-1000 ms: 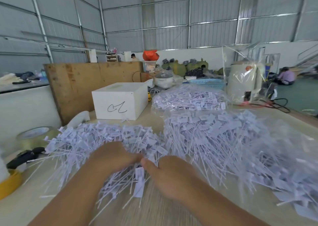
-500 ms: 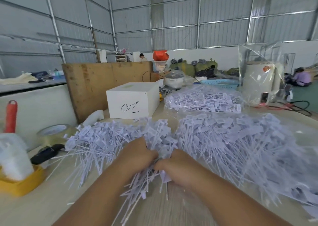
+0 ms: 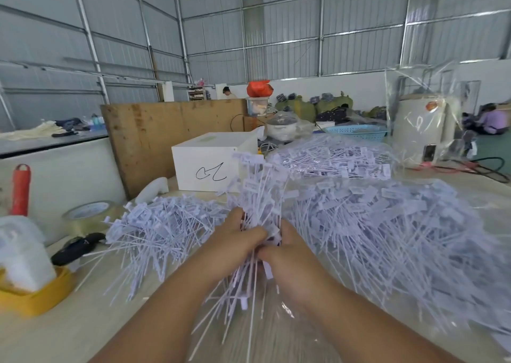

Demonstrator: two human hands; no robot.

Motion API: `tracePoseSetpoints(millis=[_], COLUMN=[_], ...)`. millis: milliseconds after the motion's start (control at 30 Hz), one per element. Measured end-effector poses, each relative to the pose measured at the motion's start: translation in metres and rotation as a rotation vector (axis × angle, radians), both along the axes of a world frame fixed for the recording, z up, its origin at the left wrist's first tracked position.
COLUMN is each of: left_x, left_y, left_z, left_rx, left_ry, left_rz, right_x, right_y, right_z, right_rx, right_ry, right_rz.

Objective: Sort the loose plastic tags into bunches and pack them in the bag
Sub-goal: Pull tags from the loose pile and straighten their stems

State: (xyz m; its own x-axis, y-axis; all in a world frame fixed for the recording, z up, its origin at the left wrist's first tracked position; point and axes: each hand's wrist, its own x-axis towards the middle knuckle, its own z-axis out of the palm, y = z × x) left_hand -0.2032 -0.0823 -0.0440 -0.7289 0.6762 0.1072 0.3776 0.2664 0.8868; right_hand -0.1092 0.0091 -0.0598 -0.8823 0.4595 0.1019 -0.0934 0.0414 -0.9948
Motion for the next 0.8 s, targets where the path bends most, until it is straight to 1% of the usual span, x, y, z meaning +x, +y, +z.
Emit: tracePoseSetpoints(millis=[100, 233, 400, 500, 600, 800], left_x=[0.0, 0.0, 0.001, -0.001, -0.002, 0.002], left_y=[0.001, 0.001, -0.001, -0.003, -0.004, -0.005], left_z=[0.001, 0.002, 0.005, 0.006, 0.005, 0.007], left_rx=[0.065, 0.095, 0.07, 0.053, 0.017, -0.079], left_ry=[-0.064, -0.123, -0.115, -0.123, -0.113, -0.075], left_rz=[-0.016, 0.022, 0.014, 0.025, 0.025, -0.032], right_x=[0.003, 0.002, 0.0, 0.0, 0.0, -0.002], right_y=[0.0, 0.004, 0.01, 0.02, 0.028, 0.033], right_z=[0.004, 0.005, 0.005, 0.005, 0.004, 0.004], right_rx=[-0.003, -0.006, -0.01, -0.053, -0.053, -0.08], right_ry=[0.064, 0.058, 0.093, 0.093, 0.083, 0.066], right_rz=[0.001, -0.076, -0.093, -0.181, -0.24, -0.354])
